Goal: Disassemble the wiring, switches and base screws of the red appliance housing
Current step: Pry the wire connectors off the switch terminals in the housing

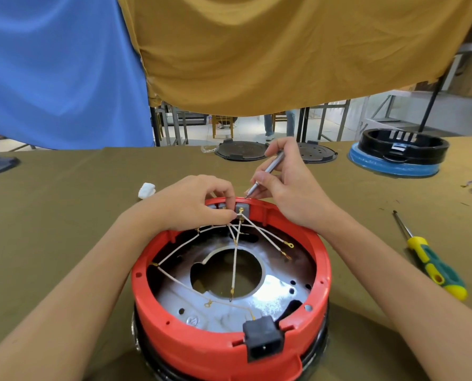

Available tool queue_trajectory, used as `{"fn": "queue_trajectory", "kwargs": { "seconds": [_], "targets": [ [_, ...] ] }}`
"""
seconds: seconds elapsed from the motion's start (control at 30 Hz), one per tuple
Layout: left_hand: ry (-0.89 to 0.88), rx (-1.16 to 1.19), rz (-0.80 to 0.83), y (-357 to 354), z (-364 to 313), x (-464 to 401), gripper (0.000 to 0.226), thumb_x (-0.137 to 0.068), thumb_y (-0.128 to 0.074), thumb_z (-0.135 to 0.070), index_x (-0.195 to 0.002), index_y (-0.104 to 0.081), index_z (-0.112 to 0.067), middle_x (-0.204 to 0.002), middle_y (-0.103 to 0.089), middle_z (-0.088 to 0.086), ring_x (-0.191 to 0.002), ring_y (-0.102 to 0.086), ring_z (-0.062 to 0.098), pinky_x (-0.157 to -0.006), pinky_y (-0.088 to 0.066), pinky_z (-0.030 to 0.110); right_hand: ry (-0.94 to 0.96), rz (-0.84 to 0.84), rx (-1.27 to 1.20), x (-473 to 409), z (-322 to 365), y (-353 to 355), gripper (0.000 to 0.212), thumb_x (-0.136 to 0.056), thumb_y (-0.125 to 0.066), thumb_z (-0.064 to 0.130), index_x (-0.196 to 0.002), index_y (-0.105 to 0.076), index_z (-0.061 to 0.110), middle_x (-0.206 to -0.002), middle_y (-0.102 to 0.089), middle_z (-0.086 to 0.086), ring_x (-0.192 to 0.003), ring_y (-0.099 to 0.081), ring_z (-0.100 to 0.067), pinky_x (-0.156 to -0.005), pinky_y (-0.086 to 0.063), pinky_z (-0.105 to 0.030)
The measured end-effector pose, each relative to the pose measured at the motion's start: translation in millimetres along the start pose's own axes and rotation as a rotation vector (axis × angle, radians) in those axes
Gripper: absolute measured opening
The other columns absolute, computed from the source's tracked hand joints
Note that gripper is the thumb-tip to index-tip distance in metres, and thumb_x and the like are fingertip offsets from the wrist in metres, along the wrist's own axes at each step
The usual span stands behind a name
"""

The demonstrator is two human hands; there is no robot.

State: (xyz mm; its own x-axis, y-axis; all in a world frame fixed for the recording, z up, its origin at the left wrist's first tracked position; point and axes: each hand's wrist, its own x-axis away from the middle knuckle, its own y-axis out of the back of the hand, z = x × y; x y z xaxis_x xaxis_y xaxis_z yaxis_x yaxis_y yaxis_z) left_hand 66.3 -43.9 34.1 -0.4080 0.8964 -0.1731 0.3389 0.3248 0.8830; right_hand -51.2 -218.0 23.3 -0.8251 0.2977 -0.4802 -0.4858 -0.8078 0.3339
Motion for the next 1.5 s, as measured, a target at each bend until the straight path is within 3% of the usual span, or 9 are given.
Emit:
{"fn": "queue_trajectory", "kwargs": {
  "seconds": [0.17,0.43,0.8,1.5],
  "targets": [
    [-0.038,0.077,-0.013,-1.9,0.8,-0.7,0.009,-0.084,-0.074,-0.035,-0.08,-0.07,-0.041,-0.108,-0.062,-0.017,-0.105,-0.058,0.002,-0.102,-0.043,0.04,0.022,0.016,0.029,1.0,0.8,0.2,0.028,-0.098,-0.052,-0.005,-0.111,-0.035,0.013,-0.089,-0.059,-0.01,-0.075,-0.073,-0.025,-0.078,-0.061,-0.044],
    [-0.043,0.133,0.015,-2.8,4.2,-1.1,0.005,-0.084,-0.075,-0.036,-0.081,-0.074,-0.041,-0.111,-0.062,-0.019,-0.097,-0.06,-0.003,-0.099,-0.046,0.034,0.062,0.04,0.093,1.2,-0.6,-0.5,0.028,-0.098,-0.054,-0.003,-0.107,-0.036,0.016,-0.087,-0.06,-0.007,-0.076,-0.073,-0.021,-0.082,-0.059,-0.046],
    [-0.065,0.172,0.016,-3.3,7.8,-1.5,0.006,-0.085,-0.075,-0.036,-0.085,-0.077,-0.042,-0.109,-0.063,-0.02,-0.1,-0.061,-0.002,-0.098,-0.045,0.03,0.132,0.068,0.137,1.0,-3.6,0.8,0.04,-0.097,-0.055,-0.001,-0.097,-0.035,0.033,-0.078,-0.06,0.013,-0.075,-0.072,-0.019,-0.08,-0.059,-0.049],
    [-0.081,0.176,0.022,-3.2,8.8,-2.2,0.008,-0.086,-0.074,-0.033,-0.086,-0.075,-0.042,-0.11,-0.062,-0.017,-0.101,-0.061,0.0,-0.101,-0.045,0.035,0.302,0.179,0.398,6.9,11.0,-1.8,0.031,-0.096,-0.058,0.003,-0.1,-0.034,0.022,-0.086,-0.063,0.0,-0.077,-0.066,-0.024,-0.075,-0.055,-0.046]
  ]
}}
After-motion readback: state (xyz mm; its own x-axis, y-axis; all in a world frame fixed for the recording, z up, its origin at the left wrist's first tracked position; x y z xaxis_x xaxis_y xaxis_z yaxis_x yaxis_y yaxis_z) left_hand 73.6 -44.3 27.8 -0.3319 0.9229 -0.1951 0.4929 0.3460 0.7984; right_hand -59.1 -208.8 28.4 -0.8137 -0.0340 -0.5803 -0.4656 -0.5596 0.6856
